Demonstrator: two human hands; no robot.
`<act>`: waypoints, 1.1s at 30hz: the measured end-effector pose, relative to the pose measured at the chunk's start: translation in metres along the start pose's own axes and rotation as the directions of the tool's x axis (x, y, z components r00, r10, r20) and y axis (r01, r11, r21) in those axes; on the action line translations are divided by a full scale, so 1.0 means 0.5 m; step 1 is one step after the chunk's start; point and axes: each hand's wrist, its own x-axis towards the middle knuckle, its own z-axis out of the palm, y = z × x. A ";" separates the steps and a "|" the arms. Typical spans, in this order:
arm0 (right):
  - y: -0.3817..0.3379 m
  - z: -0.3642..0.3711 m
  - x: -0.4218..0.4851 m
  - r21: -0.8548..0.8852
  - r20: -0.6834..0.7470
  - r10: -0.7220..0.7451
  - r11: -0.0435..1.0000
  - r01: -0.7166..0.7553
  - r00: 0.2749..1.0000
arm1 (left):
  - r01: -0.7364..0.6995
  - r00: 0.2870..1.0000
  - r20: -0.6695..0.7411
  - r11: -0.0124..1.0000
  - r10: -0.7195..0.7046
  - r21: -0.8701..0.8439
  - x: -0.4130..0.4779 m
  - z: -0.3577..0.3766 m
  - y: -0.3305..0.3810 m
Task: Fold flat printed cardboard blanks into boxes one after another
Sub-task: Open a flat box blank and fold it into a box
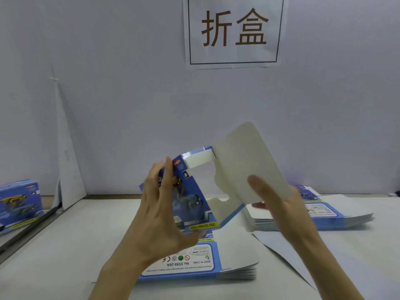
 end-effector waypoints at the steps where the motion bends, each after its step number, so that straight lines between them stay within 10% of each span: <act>1: 0.000 -0.007 0.004 0.078 -0.045 -0.049 0.996 0.052 0.998 | -0.019 1.000 0.013 1.000 0.018 0.017 -0.003 -0.001 -0.004; 9: 0.014 -0.002 0.014 0.676 0.064 0.226 0.707 -0.209 0.972 | 0.045 0.996 0.076 0.994 -0.038 -0.100 -0.005 0.010 0.015; 13: 0.028 0.039 0.006 0.744 0.371 0.542 0.313 -0.591 0.754 | 0.161 0.981 -0.008 0.846 -0.192 -0.509 0.030 0.007 0.044; 17: 0.038 0.069 -0.016 0.650 0.562 0.575 0.138 -0.747 0.595 | 0.245 0.963 -0.023 0.904 -0.270 -0.349 0.050 0.019 0.066; 22: 0.028 0.041 -0.001 0.629 0.452 0.585 0.327 -0.706 0.674 | -0.132 0.990 0.043 0.991 0.132 0.014 0.009 -0.002 0.027; 33: 0.032 -0.003 0.013 0.489 0.237 0.457 0.706 -0.511 0.857 | -0.299 0.949 -0.049 0.939 0.311 0.168 0.000 0.000 0.041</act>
